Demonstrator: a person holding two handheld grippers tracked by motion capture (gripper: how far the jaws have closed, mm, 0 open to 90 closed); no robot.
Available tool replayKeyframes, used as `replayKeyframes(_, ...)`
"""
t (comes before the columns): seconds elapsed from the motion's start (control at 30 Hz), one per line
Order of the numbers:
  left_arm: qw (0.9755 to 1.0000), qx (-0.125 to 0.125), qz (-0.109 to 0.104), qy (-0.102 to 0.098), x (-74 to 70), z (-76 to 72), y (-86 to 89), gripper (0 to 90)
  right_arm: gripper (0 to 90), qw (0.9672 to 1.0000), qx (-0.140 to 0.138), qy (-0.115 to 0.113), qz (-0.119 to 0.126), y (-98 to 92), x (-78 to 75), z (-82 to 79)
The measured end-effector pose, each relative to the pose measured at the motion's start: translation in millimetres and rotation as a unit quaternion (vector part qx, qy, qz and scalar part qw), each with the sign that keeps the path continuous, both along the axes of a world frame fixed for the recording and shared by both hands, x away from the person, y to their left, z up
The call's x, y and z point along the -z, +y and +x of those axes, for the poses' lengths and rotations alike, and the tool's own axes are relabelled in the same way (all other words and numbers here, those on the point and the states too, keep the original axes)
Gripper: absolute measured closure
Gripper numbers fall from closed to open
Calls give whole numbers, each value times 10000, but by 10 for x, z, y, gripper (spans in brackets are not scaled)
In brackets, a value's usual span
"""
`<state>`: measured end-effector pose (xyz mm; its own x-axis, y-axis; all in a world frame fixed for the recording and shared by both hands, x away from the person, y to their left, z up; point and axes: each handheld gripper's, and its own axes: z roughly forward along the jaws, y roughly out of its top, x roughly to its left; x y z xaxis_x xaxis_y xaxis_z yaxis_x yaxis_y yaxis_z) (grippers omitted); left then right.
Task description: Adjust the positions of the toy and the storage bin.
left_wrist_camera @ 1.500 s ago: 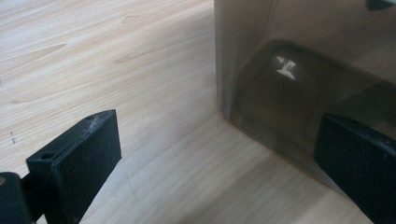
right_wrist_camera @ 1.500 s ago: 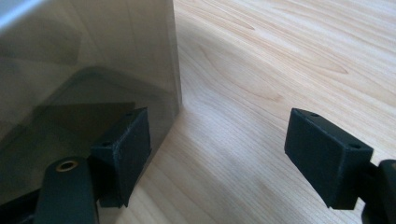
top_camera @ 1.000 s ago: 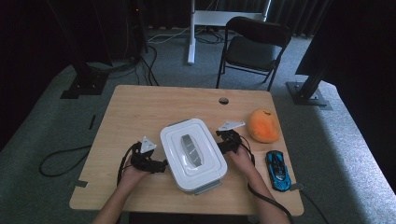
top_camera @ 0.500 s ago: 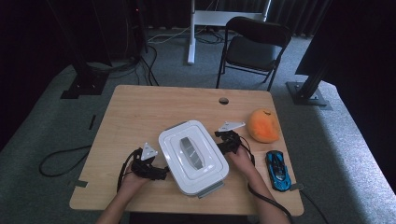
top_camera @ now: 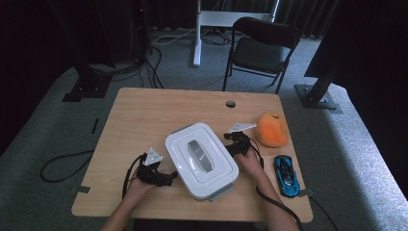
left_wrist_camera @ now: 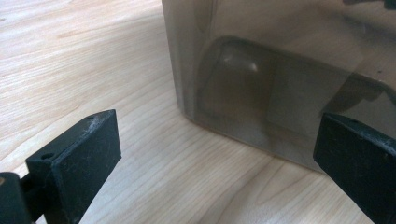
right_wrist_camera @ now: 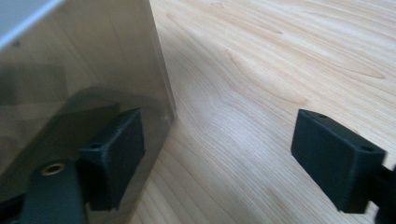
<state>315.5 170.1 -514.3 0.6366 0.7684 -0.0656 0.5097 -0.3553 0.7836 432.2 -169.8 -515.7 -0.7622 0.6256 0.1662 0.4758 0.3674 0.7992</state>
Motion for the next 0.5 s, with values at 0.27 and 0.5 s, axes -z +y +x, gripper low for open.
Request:
replayKeyframes(0.27,10000,-53,-21,-19,4,61,99,12,142,9991,374,-179,-64,-184,-40,-107)
replayKeyframes(0.5,9996,-281,30,95,79,124,296,12,142,9982,534,-231,-126,-300,-31,-258)
